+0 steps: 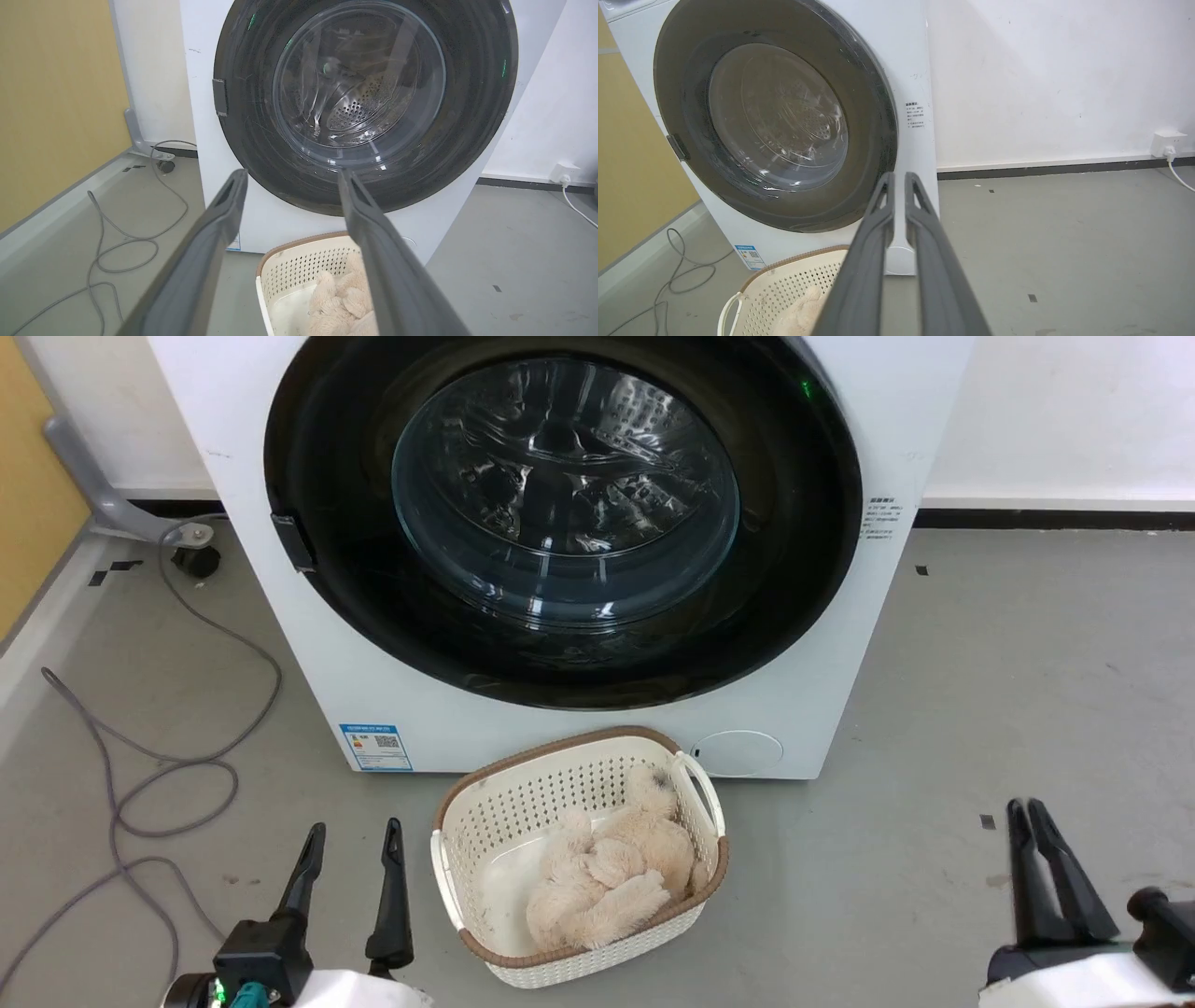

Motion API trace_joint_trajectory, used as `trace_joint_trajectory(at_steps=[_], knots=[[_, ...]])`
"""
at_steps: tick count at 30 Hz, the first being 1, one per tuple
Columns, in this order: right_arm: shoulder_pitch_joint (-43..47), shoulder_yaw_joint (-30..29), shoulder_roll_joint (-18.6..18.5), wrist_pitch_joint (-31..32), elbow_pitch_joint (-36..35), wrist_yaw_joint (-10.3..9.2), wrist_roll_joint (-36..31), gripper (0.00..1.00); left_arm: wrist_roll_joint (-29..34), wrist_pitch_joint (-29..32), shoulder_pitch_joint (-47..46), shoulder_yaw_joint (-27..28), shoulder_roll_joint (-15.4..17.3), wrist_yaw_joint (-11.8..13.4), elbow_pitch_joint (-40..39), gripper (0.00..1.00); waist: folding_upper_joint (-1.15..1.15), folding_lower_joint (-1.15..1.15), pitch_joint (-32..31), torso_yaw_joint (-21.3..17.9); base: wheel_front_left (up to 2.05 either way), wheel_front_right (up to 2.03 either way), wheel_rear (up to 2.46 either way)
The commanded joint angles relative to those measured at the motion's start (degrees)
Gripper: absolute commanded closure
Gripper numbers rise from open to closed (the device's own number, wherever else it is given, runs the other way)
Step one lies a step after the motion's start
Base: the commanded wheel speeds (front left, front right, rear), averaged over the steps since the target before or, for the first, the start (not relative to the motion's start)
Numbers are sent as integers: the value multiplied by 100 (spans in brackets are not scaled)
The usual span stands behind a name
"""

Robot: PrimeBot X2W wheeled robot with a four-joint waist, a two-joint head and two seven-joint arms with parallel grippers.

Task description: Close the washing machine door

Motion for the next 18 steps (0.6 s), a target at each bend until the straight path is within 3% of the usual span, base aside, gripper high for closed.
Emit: trace_joint_trajectory(at_steps=[1, 18], knots=[[151, -15, 58, -24, -51, -4, -95, 0, 57, -30, 81, -32, 4, -25, 7, 0, 0, 0, -4, 5, 0, 0, 0], [304, -63, 235, -25, -152, -4, -230, 0, 139, -30, 88, -182, 4, 62, -7, 0, 0, 0, 49, 55, 0, 0, 0]])
